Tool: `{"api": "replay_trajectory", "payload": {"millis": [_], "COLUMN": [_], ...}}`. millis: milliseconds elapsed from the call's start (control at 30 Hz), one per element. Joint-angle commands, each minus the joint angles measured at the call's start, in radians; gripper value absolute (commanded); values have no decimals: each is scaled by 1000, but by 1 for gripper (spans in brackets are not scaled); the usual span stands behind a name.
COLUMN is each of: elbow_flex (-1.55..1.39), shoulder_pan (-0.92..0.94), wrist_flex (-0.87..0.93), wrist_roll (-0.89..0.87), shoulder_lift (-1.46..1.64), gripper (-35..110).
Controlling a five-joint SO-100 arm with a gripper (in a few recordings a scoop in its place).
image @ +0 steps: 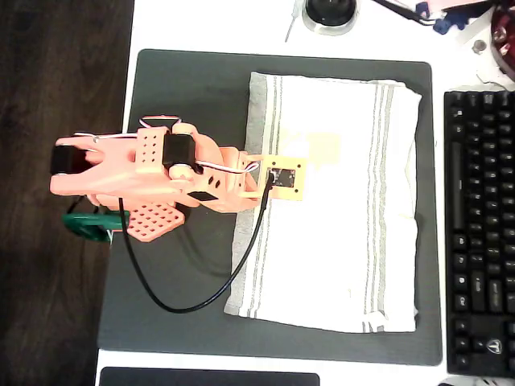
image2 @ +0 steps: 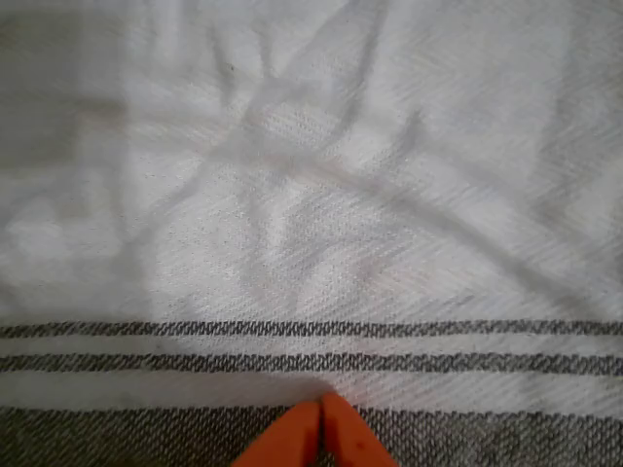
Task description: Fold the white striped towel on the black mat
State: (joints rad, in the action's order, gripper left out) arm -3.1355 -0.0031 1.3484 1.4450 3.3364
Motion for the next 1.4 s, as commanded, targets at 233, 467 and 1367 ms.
{"api": "replay_trajectory", "payload": {"millis": [233, 467, 1367], "elbow_flex": [-23, -23, -23], "shoulder_pan": [0, 0, -5], "wrist_flex": [28, 28, 28], "wrist_roll": [14, 14, 14], "shoulder_lift": [23, 23, 23], "gripper": [1, 1, 1]}}
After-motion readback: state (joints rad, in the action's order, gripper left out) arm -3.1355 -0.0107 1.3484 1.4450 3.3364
